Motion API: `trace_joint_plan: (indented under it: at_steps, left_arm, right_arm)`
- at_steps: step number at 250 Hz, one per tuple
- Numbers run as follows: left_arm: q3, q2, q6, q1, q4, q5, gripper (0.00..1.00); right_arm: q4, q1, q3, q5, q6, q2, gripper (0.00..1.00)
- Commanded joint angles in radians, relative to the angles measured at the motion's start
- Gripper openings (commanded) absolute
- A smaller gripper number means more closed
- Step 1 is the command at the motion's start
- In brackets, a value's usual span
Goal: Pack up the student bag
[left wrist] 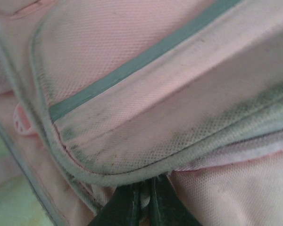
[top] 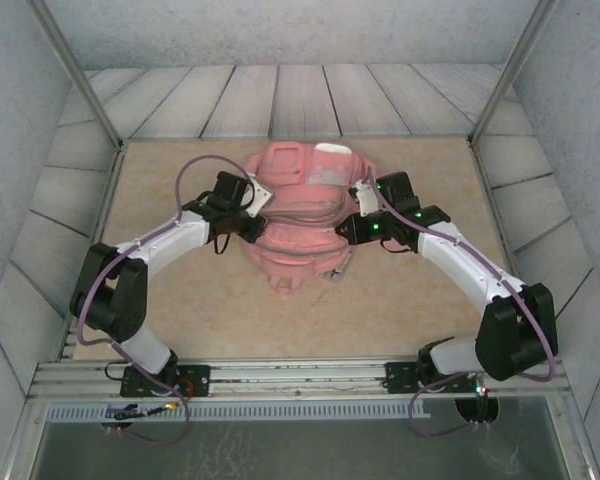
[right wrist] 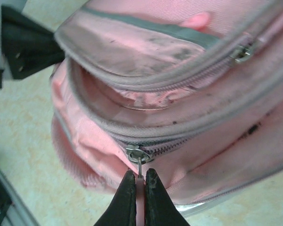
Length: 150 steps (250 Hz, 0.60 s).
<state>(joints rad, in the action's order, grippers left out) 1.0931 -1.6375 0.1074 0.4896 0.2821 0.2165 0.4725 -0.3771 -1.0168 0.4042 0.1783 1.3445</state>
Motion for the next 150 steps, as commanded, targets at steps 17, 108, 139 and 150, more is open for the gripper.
trace_joint_plan:
  at_steps: [17, 108, 139, 150]
  left_arm:
    - [-0.021, 0.007, -0.07, -0.069, 0.079, -0.028, 0.16]
    - [-0.099, 0.275, -0.115, 0.03, 0.145, 0.106, 0.46]
    - [-0.088, 0.294, -0.026, 0.122, 0.123, 0.156, 0.45]
    - [-0.075, 0.283, -0.001, 0.144, 0.109, 0.17, 0.45]
  right_arm:
    - [0.077, -0.069, -0.057, 0.085, 0.004, -0.002, 0.0]
    - [0.019, -0.077, -0.086, 0.117, 0.055, 0.067, 0.0]
    - [0.006, -0.082, -0.083, 0.122, 0.058, 0.07, 0.0]
    - [0.002, -0.085, -0.082, 0.124, 0.055, 0.07, 0.0]
